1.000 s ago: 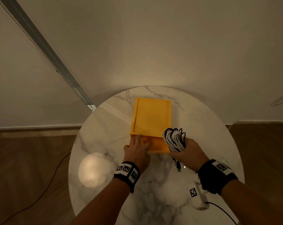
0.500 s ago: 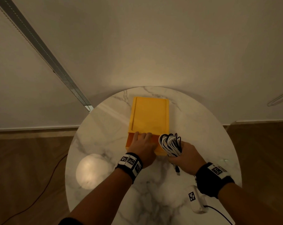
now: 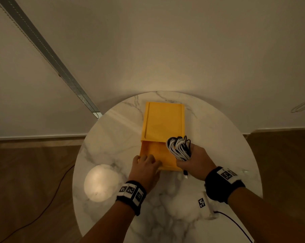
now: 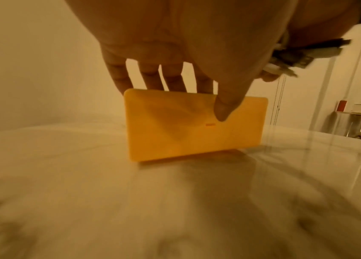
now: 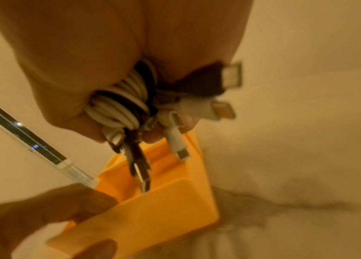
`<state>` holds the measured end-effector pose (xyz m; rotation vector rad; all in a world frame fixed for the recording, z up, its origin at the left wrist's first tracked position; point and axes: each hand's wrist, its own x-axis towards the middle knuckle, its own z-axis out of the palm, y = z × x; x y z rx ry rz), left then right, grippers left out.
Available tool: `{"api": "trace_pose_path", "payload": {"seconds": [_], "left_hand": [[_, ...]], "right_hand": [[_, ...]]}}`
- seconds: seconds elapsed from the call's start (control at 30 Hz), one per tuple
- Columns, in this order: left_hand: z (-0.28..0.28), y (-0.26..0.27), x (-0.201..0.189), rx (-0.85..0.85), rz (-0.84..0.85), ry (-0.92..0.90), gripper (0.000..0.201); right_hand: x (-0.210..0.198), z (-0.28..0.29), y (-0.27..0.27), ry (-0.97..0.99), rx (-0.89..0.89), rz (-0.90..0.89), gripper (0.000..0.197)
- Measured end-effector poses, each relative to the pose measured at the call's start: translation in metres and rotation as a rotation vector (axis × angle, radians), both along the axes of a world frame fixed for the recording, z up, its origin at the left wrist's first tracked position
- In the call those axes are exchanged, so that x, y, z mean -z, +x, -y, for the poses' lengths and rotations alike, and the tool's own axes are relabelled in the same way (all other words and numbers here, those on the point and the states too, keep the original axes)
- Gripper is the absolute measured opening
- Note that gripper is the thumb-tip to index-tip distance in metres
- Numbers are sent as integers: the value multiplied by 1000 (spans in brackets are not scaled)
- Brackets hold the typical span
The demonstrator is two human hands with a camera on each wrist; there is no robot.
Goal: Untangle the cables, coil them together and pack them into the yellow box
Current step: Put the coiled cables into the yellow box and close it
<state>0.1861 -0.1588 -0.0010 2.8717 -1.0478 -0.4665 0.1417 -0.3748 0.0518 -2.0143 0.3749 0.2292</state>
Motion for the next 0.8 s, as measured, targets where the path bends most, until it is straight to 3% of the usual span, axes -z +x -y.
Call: {"api": "trace_pose_path", "payload": {"seconds": [0.2,0.27,0.4,0.57,0.67,0.8], "left_hand": [[-6,-12,9,10,18,-128,34],[-8,-12,10,20,-10,-195,38],[-21,-12,16,51,-32,-357,51],[-38,-7,17,-62,110,-488,48],[-39,0,17,8,120,-384,78],[-30,5,30,203,113,-129,90]], "right_hand": [[3,-40,41,-81,-60,139,35],[14,-48,51,-210,-132,93,29],[41,-54,58,-503,-296,-62,50],[70,-50,50,-684,-319,-101,57],[77,-48,51,-743,-380,-103,53],[80,-46,59,-704,-439,-147,54]]}}
